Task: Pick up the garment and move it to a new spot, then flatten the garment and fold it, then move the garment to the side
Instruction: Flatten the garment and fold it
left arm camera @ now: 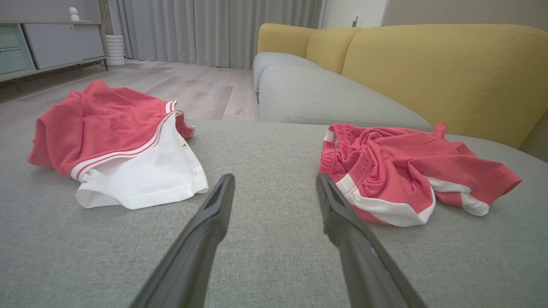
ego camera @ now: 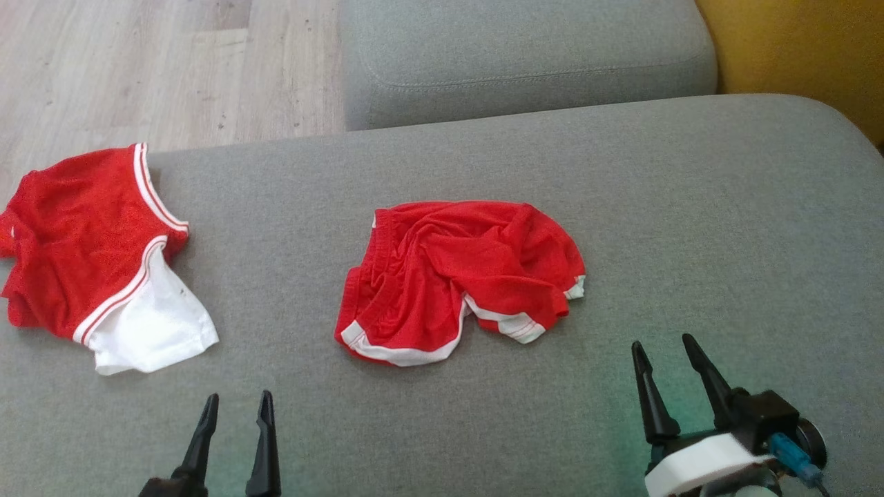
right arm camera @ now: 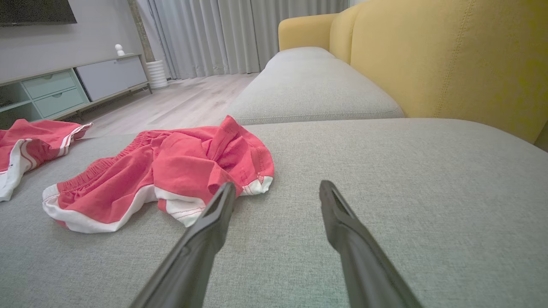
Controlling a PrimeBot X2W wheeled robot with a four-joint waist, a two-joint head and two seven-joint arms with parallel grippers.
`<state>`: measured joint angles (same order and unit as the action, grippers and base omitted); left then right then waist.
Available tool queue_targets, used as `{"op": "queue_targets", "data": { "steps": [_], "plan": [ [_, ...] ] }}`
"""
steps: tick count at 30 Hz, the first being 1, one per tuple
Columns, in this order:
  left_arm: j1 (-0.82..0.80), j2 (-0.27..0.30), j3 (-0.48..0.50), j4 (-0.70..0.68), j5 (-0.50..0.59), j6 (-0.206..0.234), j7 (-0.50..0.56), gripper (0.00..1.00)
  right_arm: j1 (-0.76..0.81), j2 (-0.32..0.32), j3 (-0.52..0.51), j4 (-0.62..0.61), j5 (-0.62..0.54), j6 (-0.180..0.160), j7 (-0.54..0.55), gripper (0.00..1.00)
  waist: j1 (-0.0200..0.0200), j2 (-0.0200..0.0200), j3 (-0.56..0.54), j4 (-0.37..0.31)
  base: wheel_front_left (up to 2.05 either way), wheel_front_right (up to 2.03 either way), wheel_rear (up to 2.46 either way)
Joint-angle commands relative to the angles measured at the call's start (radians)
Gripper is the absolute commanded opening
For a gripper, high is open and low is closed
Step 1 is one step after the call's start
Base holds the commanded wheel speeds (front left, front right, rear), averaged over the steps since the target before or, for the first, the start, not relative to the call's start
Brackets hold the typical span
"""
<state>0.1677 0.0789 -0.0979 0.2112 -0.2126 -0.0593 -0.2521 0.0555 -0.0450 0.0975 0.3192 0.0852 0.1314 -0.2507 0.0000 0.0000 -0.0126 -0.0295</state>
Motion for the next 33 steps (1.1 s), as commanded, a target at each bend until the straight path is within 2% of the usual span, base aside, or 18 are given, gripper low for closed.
{"op": "queue_targets", "data": {
  "steps": [1,8,13,17,23,27,33],
  "plan": [
    [-0.038,-0.005,0.039,-0.025,0.010,-0.003,-0.010,1.00,-0.018,-0.005,0.026,-0.026,0.004,-0.001,-0.011,1.00,0.0000,0.0000,0.000,-0.001,0.00,0.00,0.00],
    [-0.040,-0.020,0.057,-0.009,0.038,-0.031,-0.010,1.00,-0.022,-0.005,0.045,-0.039,0.027,-0.001,-0.011,1.00,0.0000,0.0000,0.000,-0.010,0.00,0.00,0.00],
    [-0.073,-0.019,0.022,-0.005,0.062,-0.050,-0.010,1.00,-0.043,-0.005,0.095,-0.068,0.088,-0.001,-0.010,1.00,0.0000,0.0000,0.008,-0.010,0.00,0.00,0.00],
    [-0.132,0.005,-0.030,0.033,0.078,-0.061,-0.007,1.00,-0.077,-0.005,0.168,-0.057,0.166,-0.001,0.107,1.00,0.0000,0.0000,0.026,-0.009,0.00,0.00,0.00],
    [-0.258,0.041,-0.102,0.071,0.072,-0.068,0.058,1.00,-0.147,-0.005,0.264,-0.029,0.261,-0.001,0.296,1.00,0.0000,0.0000,0.100,-0.009,0.00,0.00,0.00],
    [-0.327,0.064,-0.154,0.083,0.054,-0.070,0.099,1.00,-0.206,-0.005,0.278,0.014,0.338,-0.001,0.345,1.00,0.0000,0.0000,0.156,-0.004,0.00,0.00,0.00],
    [-0.388,0.114,-0.248,0.078,-0.019,-0.071,0.147,1.00,-0.278,-0.005,0.301,0.072,0.458,-0.001,0.353,1.00,0.0000,0.0000,0.217,0.015,0.00,0.00,0.00]
  ]
}}
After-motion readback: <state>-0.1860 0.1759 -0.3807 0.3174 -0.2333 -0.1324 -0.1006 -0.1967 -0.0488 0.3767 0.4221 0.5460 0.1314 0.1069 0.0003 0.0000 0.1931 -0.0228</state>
